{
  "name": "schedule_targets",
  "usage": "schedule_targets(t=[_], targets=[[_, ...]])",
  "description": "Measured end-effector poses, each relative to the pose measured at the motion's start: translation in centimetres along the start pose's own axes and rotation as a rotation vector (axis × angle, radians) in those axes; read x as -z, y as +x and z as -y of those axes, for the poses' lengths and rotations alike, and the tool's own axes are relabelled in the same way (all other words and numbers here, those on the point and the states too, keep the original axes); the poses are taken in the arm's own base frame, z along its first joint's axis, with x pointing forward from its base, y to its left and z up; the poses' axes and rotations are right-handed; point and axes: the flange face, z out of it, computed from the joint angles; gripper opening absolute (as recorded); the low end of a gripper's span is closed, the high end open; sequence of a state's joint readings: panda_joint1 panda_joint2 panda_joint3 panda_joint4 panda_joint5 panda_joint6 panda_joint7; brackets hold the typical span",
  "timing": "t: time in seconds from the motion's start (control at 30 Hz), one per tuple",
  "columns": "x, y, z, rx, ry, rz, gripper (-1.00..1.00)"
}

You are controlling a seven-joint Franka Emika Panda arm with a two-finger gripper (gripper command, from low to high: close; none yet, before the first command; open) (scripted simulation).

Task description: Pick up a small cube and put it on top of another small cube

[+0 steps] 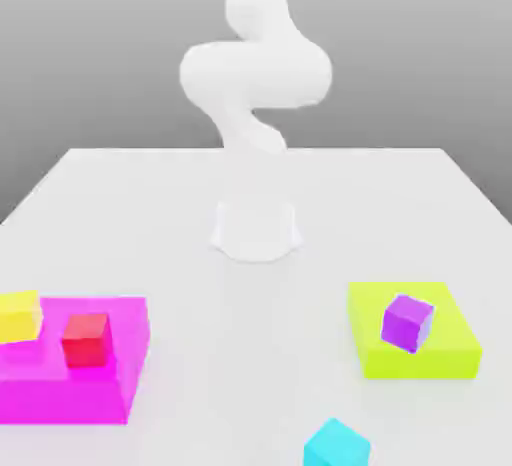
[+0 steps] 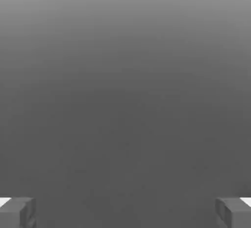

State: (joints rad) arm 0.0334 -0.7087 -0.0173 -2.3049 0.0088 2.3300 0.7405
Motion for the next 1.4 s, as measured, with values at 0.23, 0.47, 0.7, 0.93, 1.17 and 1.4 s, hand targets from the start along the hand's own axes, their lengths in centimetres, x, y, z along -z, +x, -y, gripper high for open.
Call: schedule_targets(t=[0.23, 0.47, 0.7, 0.93, 1.17, 1.4], targets=[[-13.2, -2.0, 0.4, 0.174, -0.071, 0.186, 0.00], [-25.3, -6.9, -1.0, 0.348, -0.141, 0.361, 0.00], [-35.8, -14.1, -4.2, 0.535, -0.210, 0.530, 0.00], [-44.2, -21.6, -9.9, 0.705, -0.283, 0.681, 0.00], [-48.8, -24.9, -13.0, 0.719, -0.288, 0.693, -1.00], [-47.3, -23.9, -12.0, 0.721, -0.289, 0.694, -1.00]])
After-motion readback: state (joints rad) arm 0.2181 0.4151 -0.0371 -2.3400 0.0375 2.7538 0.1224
